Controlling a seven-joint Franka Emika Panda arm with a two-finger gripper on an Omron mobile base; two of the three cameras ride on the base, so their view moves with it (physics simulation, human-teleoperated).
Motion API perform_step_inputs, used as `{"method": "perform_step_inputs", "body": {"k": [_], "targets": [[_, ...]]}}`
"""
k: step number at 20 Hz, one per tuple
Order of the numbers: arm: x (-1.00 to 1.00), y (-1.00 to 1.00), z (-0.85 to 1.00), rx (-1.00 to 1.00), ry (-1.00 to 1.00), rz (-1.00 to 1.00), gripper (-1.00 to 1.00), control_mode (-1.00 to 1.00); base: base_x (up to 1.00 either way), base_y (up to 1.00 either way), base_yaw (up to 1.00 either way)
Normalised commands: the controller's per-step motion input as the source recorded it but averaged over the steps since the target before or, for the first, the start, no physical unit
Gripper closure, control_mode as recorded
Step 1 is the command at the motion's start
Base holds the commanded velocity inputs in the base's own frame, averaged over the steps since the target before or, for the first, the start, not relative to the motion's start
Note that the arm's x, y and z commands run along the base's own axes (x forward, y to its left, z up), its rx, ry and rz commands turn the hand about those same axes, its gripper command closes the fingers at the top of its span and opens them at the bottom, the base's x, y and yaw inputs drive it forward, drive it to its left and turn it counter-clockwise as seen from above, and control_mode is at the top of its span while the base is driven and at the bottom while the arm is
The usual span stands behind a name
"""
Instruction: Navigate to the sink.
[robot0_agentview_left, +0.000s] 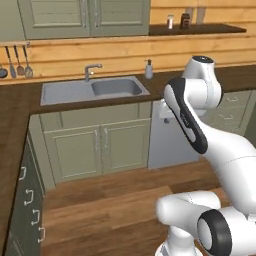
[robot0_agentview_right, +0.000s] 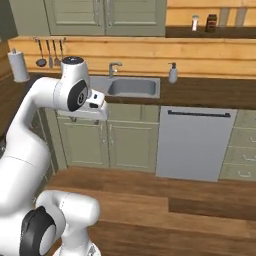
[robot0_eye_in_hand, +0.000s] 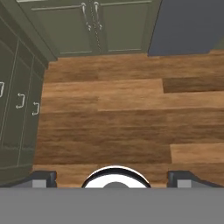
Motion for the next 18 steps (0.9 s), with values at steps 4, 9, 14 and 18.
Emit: {"method": "perform_step_inputs", "body": {"k": [4,9,14,18], "targets": [[0.0,0.0,0.0,0.0,0.0,0.0,-1.0,1.0,1.0,-0.31,0.11],[0.0,0.0,0.0,0.0,0.0,0.0,-1.0,1.0,1.0,-0.17,0.04],[0.0,0.0,0.0,0.0,0.0,0.0,-1.0,1.0,0.98,-0.06,0.1],[0.0,0.0,0.0,0.0,0.0,0.0,-1.0,1.0,0.87,-0.27,0.1]]}}
